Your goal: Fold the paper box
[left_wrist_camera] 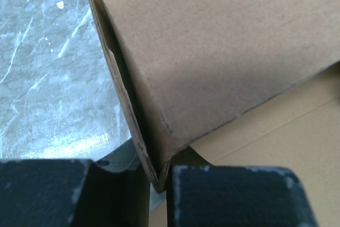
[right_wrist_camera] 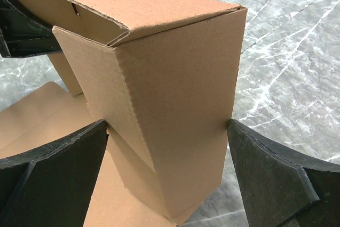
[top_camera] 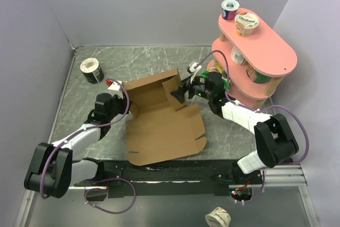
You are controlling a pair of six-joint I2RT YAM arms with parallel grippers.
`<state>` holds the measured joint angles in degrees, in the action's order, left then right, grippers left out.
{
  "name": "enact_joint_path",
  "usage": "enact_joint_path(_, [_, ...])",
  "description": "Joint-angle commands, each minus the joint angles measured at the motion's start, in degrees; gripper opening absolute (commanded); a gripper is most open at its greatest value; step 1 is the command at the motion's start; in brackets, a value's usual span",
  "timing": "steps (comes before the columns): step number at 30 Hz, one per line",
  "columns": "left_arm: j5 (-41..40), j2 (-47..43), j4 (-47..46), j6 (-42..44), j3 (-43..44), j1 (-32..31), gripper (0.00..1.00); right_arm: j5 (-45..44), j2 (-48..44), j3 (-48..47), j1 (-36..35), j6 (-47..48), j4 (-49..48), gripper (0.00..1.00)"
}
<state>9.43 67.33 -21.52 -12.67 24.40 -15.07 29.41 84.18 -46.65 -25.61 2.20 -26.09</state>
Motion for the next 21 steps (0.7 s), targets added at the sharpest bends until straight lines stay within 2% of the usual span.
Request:
enact_joint_path(1, [11.4, -1.1, -4.8, 0.8, 2.9, -2.1, 0.13, -1.1, -1.4, -2.8, -0.2, 0.8, 0.9, 1.0])
enact_joint_path(18, [13.9, -0.7, -5.1, 0.8, 3.3, -2.8, 0.13, -5.8, 0.7, -3.4, -4.7, 2.8, -2.6, 0.99])
enact_joint_path(21, [14.0, -0.5, -4.9, 0.9, 3.4, -2.9, 0.12, -8.1, 1.6, -3.7, -5.3, 2.2, -3.7, 0.92])
